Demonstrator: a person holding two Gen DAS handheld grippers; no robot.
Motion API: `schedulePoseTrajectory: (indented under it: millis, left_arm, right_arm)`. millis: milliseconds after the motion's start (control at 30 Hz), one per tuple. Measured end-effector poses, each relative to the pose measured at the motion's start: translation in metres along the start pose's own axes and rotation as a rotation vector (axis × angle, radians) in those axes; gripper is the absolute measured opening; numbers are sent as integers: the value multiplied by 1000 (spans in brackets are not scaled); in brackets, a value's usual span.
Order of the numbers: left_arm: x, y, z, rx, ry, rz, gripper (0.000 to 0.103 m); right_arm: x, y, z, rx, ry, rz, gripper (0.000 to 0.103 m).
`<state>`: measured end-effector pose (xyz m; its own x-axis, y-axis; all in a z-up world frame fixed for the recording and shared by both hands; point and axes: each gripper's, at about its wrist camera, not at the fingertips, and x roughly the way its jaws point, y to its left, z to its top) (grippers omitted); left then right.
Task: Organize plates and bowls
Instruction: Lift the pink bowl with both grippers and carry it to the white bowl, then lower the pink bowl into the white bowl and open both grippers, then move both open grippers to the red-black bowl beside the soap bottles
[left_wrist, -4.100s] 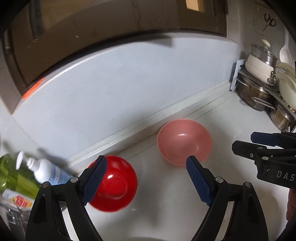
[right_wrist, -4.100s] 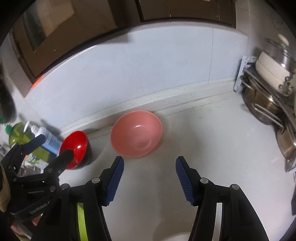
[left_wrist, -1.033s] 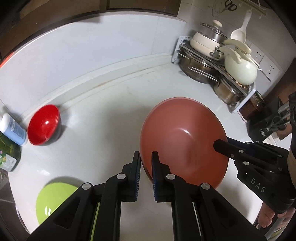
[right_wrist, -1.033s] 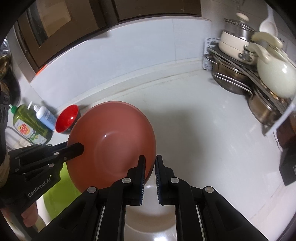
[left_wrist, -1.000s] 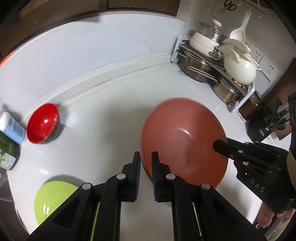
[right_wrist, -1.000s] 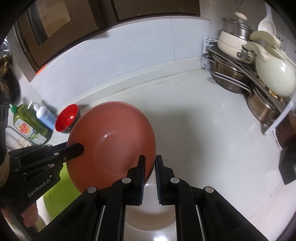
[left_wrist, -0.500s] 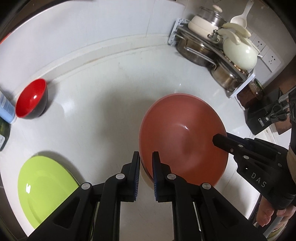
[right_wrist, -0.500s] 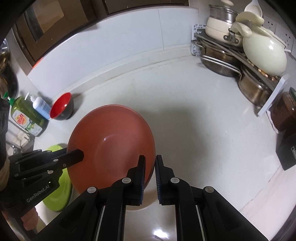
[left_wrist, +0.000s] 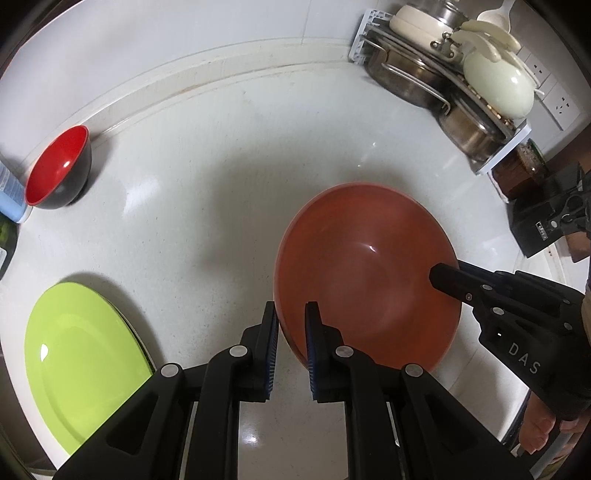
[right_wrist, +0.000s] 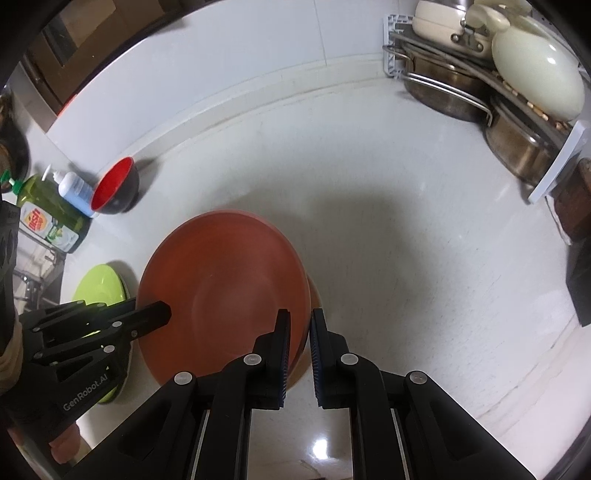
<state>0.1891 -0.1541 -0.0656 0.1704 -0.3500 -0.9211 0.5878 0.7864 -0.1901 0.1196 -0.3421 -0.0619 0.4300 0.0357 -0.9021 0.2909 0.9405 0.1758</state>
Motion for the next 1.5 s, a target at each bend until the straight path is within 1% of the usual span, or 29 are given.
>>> schedulePoseTrajectory:
  millis: [167, 500, 833, 900, 967, 1033, 1100, 1133, 1200, 1367, 1500]
  left_arm:
    - [4, -2, -1, 6, 0, 26, 15]
    - [11, -7, -2, 3, 17, 31, 16]
    - [15, -8, -2, 2, 24, 52, 19]
    - [15, -8, -2, 6, 28, 51, 23]
    - [14, -8, -2, 6, 23, 57, 32]
    - [10, -8, -2, 1, 5, 66, 36]
    - [7, -8, -1, 3, -10, 71, 38]
    - [5, -8, -1, 4, -14, 72, 40]
    - [0, -6, 0, 3, -32, 80, 44]
    - [-12, -2, 2, 3, -80, 104, 51]
    - [-24, 6, 3, 3, -112, 108, 54]
  right_arm:
    - [6, -1, -1, -1, 17, 11, 12]
    - [12, -5, -4, -16, 38, 16, 12]
    - [19, -3, -5, -22, 57, 30, 13]
    - [20, -3, -4, -28, 55, 28, 13]
    - [20, -2, -4, -39, 53, 21, 13]
    - [21, -2, -4, -43, 54, 18, 13]
    - [22, -3, -4, -40, 58, 24, 14]
    - [22, -4, -3, -39, 59, 27, 16]
    - [21, -4, -4, -40, 57, 39, 29]
    - [14, -3, -4, -40, 30, 23, 35]
    - [2, 3, -3, -56, -7, 12, 36]
